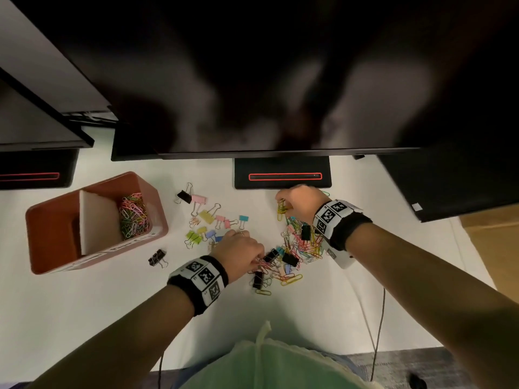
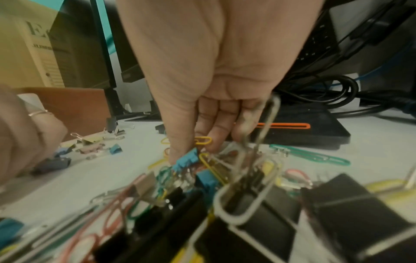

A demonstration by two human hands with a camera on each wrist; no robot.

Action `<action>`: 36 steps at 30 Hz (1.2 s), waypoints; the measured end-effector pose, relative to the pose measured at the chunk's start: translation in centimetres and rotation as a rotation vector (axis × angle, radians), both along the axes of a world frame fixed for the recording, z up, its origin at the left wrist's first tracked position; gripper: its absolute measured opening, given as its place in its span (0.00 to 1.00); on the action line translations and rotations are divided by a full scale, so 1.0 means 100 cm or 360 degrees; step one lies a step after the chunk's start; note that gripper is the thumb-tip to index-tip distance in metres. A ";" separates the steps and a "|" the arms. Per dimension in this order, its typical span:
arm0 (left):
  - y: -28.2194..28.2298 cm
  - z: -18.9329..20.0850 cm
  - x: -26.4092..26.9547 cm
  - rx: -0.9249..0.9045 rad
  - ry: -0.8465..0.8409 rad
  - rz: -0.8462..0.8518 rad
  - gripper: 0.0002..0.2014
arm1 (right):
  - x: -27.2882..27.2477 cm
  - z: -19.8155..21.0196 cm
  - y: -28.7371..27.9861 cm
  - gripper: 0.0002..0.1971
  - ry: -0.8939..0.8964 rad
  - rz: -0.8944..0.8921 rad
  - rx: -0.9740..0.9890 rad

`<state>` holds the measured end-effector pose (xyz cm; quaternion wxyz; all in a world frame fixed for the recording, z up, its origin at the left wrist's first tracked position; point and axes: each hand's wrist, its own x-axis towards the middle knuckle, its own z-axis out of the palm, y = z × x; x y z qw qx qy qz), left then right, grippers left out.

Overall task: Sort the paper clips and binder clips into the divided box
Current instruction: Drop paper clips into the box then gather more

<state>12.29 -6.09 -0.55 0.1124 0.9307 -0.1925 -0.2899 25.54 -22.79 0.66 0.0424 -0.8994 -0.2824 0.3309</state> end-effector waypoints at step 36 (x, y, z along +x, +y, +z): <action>-0.007 -0.004 -0.004 0.0246 -0.0044 0.0168 0.18 | -0.022 -0.004 0.034 0.10 0.0119 0.0152 0.0090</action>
